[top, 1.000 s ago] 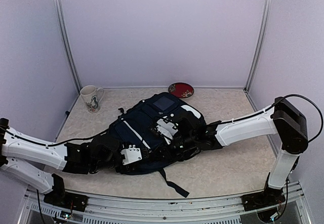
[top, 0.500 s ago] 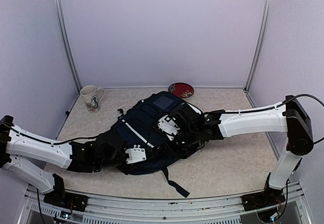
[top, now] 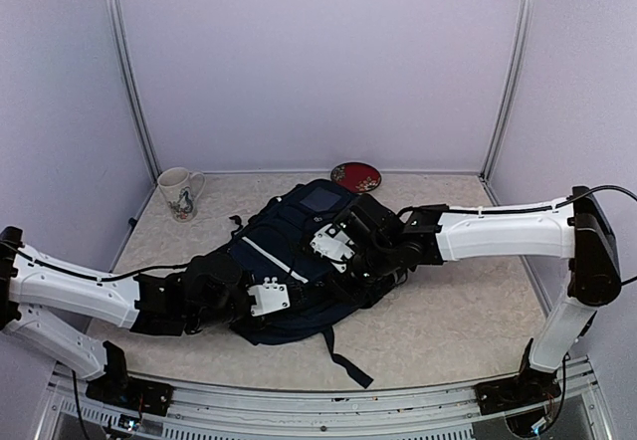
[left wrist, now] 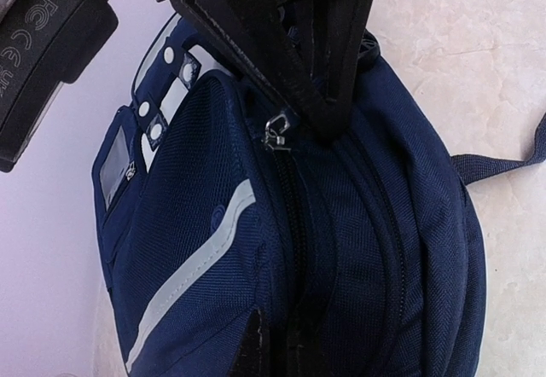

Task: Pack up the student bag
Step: Zip the upper front pocket of the student bag, then reset both arms

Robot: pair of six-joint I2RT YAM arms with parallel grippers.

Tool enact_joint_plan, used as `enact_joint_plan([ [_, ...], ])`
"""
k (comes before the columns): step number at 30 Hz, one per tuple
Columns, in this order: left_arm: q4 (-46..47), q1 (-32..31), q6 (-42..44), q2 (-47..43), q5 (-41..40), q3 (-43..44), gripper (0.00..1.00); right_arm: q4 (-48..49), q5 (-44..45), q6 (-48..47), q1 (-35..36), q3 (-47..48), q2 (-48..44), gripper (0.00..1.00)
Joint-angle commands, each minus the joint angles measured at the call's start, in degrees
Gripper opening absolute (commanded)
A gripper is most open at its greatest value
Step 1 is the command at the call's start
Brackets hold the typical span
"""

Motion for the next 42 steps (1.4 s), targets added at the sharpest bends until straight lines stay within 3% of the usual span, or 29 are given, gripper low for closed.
enact_joint_plan([
  [1, -8.5, -0.6, -1.6, -1.4, -1.6, -1.0, 0.0, -10.8, 17.7, -1.6, -9.3, 0.4, 0.8, 0.0],
  [3, -6.6, -1.2, -3.3, -1.4, -0.1, -0.3, 0.0, -7.7, 11.6, -2.7, -9.2, 0.3, -0.3, 0.0],
  [7, -1.8, -2.8, -6.9, -1.2, 9.6, 2.0, 0.44, 2.1, 3.5, -2.7, -9.6, -3.5, -7.5, 0.2],
  [9, 0.7, -4.0, -8.1, -0.6, 10.7, 2.9, 0.7, 4.7, 1.0, -3.3, -10.2, -5.2, -10.5, 0.51],
  [12, -0.5, -4.2, -12.5, -1.3, 11.5, 5.8, 0.91, 6.8, -5.0, -4.1, -11.4, -7.7, -15.9, 0.76],
  [13, -0.9, -3.9, -14.2, -2.2, 11.5, 6.6, 0.97, 8.3, -7.2, -3.8, -12.2, -8.8, -18.1, 0.96],
  [15, -1.4, -0.5, -19.2, -4.2, 10.7, 8.1, 0.99, 11.2, -10.1, -2.5, -14.9, -11.2, -23.3, 1.0],
  [17, -1.6, 6.8, -26.9, -6.3, 10.9, 8.9, 0.99, 13.9, -10.4, 0.2, -19.1, -14.1, -27.6, 1.0],
  [19, -2.9, 16.7, -36.2, -7.4, 9.8, 9.0, 0.98, 14.0, -4.9, 4.1, -23.8, -16.3, -29.3, 1.0],
  [21, -7.6, 26.2, -44.4, -6.6, 5.1, 9.0, 0.9, 11.2, 3.1, 8.0, -26.6, -17.4, -28.0, 0.99],
  [24, -12.6, 34.8, -51.6, -4.2, 3.1, 8.2, 0.84, 9.0, 10.0, 10.5, -27.3, -19.9, -25.2, 0.99],
  [29, -6.1, 37.2, -55.4, -5.7, 3.8, 0.4, 0.91, 13.8, 11.9, 13.6, -30.0, -25.9, -24.4, 1.0],
  [32, 3.5, 38.6, -56.6, -9.2, -1.6, -6.1, 0.98, 24.5, 11.2, 15.5, -36.8, -31.9, -28.6, 1.0],
  [36, 16.3, 40.7, -57.8, -14.7, -14.3, -13.8, 0.99, 45.4, 15.1, 14.8, -44.9, -43.8, -35.5, 1.0],
  [39, 31.8, 41.4, -48.2, -17.7, -20.3, -18.2, 0.99, 57.9, 19.4, 12.5, -49.1, -51.2, -38.0, 1.0],
  [42, 42.9, 44.9, -37.8, -16.2, -23.8, -21.2, 0.99, 59.5, 28.4, 14.1, -51.5, -52.4, -39.0, 1.0],
])
